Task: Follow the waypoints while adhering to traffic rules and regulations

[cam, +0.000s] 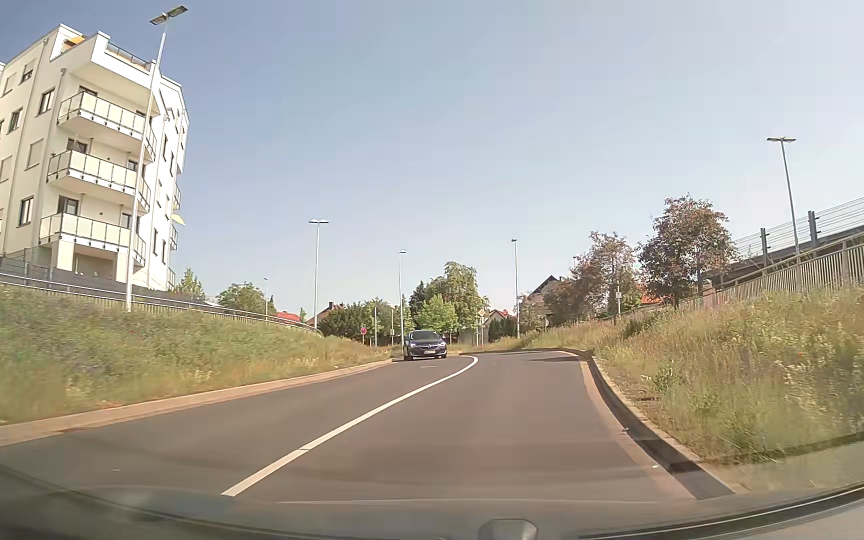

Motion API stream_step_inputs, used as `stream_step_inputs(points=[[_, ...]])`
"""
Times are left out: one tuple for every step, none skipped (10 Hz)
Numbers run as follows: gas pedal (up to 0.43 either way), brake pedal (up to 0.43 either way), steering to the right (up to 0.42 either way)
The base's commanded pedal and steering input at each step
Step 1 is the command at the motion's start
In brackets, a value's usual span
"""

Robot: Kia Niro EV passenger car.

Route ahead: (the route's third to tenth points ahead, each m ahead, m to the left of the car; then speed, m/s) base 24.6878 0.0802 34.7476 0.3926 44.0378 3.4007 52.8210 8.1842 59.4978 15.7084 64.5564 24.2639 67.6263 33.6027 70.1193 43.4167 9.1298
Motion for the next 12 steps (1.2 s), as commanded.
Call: stream_step_inputs(points=[[0.228, 0.03, 0.075], [0.228, 0.03, 0.067], [0.228, 0.03, 0.063], [0.228, 0.03, 0.058], [0.228, 0.03, 0.053], [0.228, 0.03, 0.046], [0.22, 0.03, 0.037], [0.22, 0.03, 0.029], [0.22, 0.03, 0.026], [0.22, 0.03, 0.024], [0.22, 0.03, 0.023], [0.209, 0.03, 0.016]])
